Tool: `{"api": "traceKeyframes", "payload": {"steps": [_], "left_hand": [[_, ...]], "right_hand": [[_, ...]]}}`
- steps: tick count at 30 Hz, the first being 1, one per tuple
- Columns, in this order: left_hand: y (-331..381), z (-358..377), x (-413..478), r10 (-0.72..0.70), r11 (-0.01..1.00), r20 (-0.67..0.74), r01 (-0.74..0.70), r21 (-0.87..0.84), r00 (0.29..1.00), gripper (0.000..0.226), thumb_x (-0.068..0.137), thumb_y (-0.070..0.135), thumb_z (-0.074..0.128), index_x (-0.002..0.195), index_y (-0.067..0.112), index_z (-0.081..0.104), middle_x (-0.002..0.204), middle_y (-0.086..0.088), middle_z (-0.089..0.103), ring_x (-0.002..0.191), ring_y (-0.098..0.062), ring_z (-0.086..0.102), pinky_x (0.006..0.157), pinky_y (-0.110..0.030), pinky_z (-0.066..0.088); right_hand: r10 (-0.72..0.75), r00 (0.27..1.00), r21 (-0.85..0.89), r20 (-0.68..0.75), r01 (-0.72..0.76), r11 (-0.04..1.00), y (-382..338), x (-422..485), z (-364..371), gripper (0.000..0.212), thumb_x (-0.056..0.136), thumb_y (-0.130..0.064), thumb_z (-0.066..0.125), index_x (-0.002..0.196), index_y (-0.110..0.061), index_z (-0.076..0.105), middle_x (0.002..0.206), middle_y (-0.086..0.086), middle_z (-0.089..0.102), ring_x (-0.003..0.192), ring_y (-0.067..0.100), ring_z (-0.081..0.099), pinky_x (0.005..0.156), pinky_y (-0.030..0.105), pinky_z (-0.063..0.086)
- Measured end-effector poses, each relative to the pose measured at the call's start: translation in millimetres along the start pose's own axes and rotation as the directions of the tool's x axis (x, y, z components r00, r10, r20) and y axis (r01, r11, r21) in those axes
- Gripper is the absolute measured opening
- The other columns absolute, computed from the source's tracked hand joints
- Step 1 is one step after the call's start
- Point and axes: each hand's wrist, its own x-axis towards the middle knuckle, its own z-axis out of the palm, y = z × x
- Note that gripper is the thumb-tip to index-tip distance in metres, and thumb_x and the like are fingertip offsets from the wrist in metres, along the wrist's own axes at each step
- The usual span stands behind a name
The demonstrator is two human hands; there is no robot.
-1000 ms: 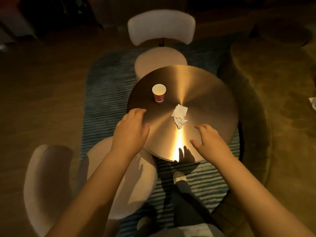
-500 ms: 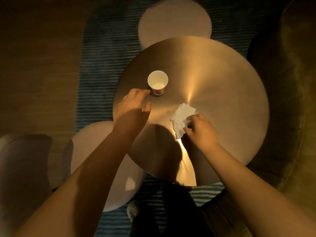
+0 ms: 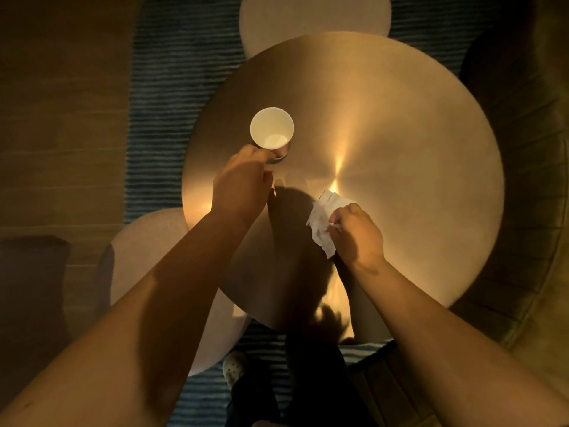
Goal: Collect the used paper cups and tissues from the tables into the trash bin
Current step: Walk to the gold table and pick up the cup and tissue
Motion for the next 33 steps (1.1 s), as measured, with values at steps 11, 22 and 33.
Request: {"api": "traceKeyframes", "payload": {"steps": [11, 22, 33], "left_hand": [[8, -5, 28, -0.074, 0.997, -0.040, 0.072, -0.039, 0.996, 0.033, 0.093, 0.020, 0.052, 0.126, 0.016, 0.052, 0.130, -0.007, 0.047, 0.113, -0.025, 0.051, 0.087, -0.040, 0.050], [-2, 13, 26, -0.098, 0.994, 0.052, 0.101, -0.053, 0.994, 0.025, 0.095, 0.019, 0.052, 0.117, 0.015, 0.062, 0.122, -0.009, 0.057, 0.111, -0.025, 0.050, 0.090, -0.037, 0.045], [-47, -28, -75, -0.135, 0.983, -0.137, 0.114, -0.147, 0.981, 0.017, 0.087, 0.015, 0.063, 0.102, 0.010, 0.067, 0.106, -0.010, 0.064, 0.098, -0.026, 0.058, 0.077, -0.027, 0.042]], "right_hand": [[-0.065, 0.995, 0.028, -0.080, 0.067, 0.997, 4, -18, -1, 0.008, 0.088, -0.023, 0.054, 0.092, -0.019, 0.060, 0.094, 0.001, 0.055, 0.087, 0.021, 0.054, 0.064, 0.031, 0.041], [-0.060, 0.991, 0.083, -0.123, 0.070, 0.994, 0, -26, 4, 0.010, 0.088, -0.025, 0.054, 0.095, -0.020, 0.060, 0.094, -0.001, 0.053, 0.085, 0.018, 0.052, 0.065, 0.031, 0.042], [-0.061, 0.985, 0.194, -0.163, 0.093, 0.977, -46, -51, -1, 0.003, 0.086, -0.019, 0.058, 0.089, -0.022, 0.060, 0.090, -0.002, 0.053, 0.078, 0.017, 0.054, 0.069, 0.032, 0.047]]}}
